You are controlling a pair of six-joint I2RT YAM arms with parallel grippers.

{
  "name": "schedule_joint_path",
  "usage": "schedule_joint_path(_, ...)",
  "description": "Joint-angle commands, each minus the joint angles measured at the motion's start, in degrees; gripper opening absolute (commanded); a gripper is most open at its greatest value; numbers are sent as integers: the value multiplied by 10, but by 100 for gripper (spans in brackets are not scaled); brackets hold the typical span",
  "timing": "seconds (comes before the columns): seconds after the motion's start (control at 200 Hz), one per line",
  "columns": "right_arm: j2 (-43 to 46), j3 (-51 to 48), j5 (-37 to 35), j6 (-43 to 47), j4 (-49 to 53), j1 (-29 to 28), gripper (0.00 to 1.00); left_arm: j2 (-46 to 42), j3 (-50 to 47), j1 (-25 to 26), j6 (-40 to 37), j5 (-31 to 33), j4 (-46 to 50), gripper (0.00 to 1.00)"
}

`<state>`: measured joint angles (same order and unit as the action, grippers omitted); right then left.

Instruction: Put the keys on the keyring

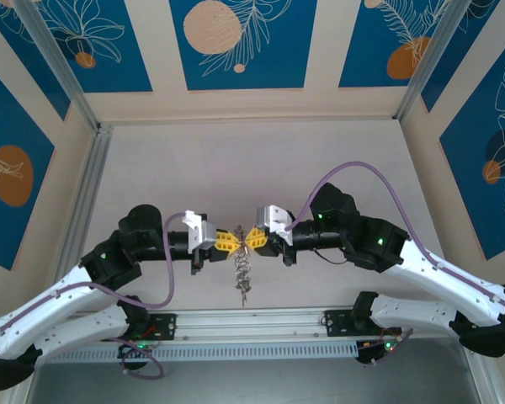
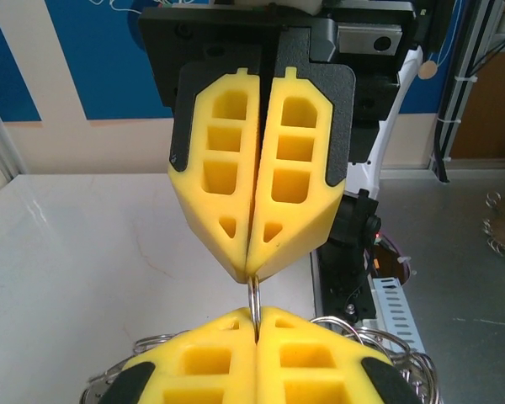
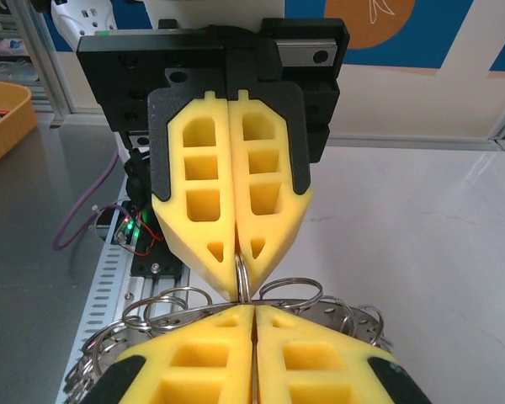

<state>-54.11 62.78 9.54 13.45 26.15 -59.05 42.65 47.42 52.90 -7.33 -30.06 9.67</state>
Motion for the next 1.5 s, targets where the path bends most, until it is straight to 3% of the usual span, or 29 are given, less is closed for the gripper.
schedule_joint_path(0.0,-3,-17,15,-12,-5,4,10,-13,-1,-8,17,-33,-81,0)
schedule_joint_path(0.9,16,-95,92,-85,-127,45,11,-18,-50,-35,86,-66,-211,0)
schedule_joint_path(1.131,36,-97,57,-79,-114,46,11,-15,-54,-39,90,-71,-218,0)
schedule_joint_path(1.341,94,-102,-11,-76,-107,50,25,-14,-45,-48,93,-111,-202,0)
schedule_joint_path(1.496,102,-102,48,-88,-138,48,28,-2,-39,-49,102,-142,-204,0)
